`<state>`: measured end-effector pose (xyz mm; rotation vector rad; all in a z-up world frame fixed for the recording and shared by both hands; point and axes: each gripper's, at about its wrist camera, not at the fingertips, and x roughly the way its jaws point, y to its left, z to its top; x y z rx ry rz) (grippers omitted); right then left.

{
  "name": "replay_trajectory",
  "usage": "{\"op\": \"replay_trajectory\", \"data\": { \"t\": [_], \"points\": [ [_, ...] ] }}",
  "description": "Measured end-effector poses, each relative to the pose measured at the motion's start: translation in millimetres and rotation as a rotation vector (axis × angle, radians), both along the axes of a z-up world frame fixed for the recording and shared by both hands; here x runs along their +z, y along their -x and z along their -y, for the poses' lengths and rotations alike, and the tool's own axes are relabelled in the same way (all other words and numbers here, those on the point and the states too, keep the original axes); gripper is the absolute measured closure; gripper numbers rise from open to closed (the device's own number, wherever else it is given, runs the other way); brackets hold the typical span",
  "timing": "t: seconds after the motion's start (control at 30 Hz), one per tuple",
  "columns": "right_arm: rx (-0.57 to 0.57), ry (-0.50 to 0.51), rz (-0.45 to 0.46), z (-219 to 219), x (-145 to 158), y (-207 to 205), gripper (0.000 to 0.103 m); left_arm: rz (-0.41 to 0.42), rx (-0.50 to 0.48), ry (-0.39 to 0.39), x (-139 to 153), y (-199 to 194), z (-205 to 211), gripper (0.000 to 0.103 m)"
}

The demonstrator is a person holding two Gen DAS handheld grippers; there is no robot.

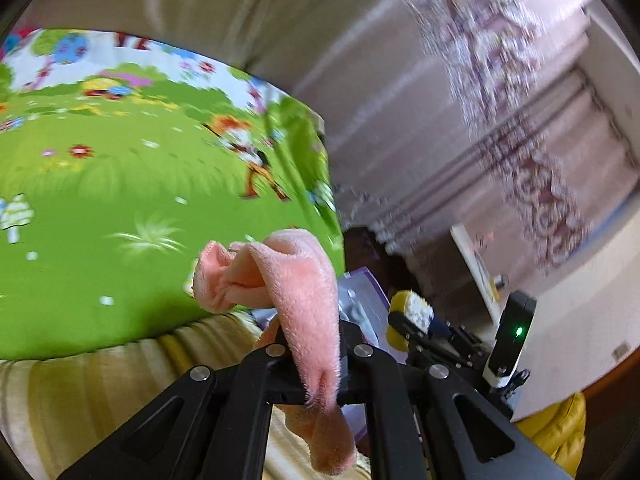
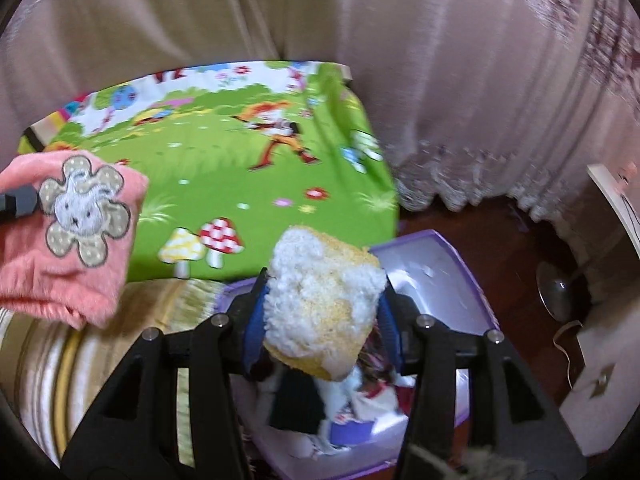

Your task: Organize soft objects

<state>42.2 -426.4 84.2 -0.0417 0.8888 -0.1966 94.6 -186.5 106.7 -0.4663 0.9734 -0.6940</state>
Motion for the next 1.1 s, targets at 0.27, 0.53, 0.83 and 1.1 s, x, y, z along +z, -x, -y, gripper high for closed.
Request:
{"op": "replay_trajectory", "data": {
  "t": [0.27,0.53,0.83,1.1],
  "points": [
    [-0.139,0.013,-0.003,49,-5,24,0.044,0.022,-0.153,-0.121,-13,10,88,0.098],
    [-0.243,0.008,-0.002,80,-6,43,0.032,0.044,-0.264,-0.259,-28,34,138,0.061],
    [-0.285,0.001,-0.008,87,-7,67,0.031,0.104,-0.254,-0.302,-25,59,141,0.018],
    [-0.321,-0.001,-0.001,90,-4,86,0.030,0.138,-0.286,-0.287,-21,86,140,0.002]
  ]
}}
